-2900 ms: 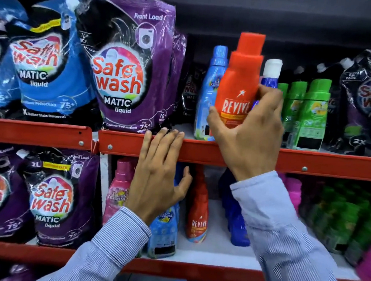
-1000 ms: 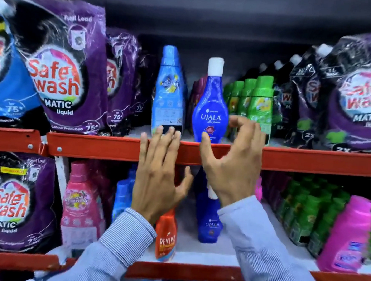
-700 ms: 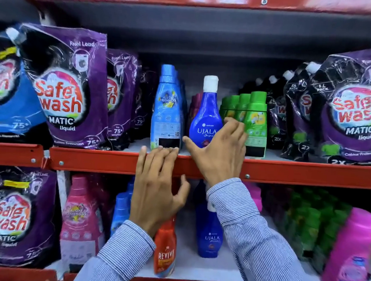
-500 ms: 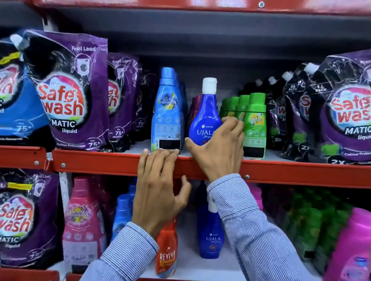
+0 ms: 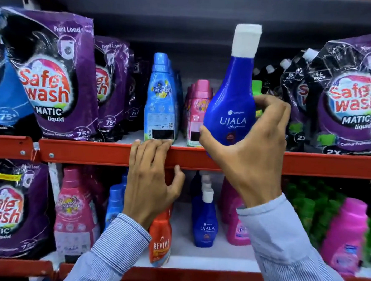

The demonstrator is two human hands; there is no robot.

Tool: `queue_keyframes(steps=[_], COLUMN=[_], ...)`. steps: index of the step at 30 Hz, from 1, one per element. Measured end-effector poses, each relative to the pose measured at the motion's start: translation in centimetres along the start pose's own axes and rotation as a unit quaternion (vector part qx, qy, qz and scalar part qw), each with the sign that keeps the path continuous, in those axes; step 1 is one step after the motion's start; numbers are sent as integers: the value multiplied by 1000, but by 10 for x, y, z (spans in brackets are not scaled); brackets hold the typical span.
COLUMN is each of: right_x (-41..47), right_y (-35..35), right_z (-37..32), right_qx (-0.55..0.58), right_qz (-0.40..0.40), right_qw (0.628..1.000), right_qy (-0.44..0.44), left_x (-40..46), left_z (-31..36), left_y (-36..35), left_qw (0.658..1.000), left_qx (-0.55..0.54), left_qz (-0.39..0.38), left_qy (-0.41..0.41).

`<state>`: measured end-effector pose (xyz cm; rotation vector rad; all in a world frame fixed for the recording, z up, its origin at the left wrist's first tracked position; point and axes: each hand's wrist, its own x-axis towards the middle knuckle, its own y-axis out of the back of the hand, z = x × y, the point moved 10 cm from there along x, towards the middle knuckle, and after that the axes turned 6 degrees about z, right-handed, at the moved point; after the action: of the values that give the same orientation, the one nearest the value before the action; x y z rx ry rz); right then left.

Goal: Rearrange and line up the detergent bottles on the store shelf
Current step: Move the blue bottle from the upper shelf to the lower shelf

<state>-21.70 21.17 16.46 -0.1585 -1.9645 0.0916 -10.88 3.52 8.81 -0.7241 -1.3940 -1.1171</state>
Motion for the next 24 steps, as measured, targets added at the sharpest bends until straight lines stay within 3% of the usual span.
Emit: queue_keyframes(steps=[8, 18, 24], right_x=[-95, -218, -252], right_y=[24, -28, -44], right_z=[56, 164, 187], right_qx=[-38, -107, -115], right_qz=[-90, -236, -268], right_qw=[994, 954, 937], right_qy=[-41, -150, -190], left_x=[-1, -1, -1], left_z=[0, -1, -2], left_y=[1, -3, -4], left_qw=[1000, 1000, 1000], left_qx=[-6, -12, -12], left_qz=[18, 16, 7], left_qy=[-2, -2, -2])
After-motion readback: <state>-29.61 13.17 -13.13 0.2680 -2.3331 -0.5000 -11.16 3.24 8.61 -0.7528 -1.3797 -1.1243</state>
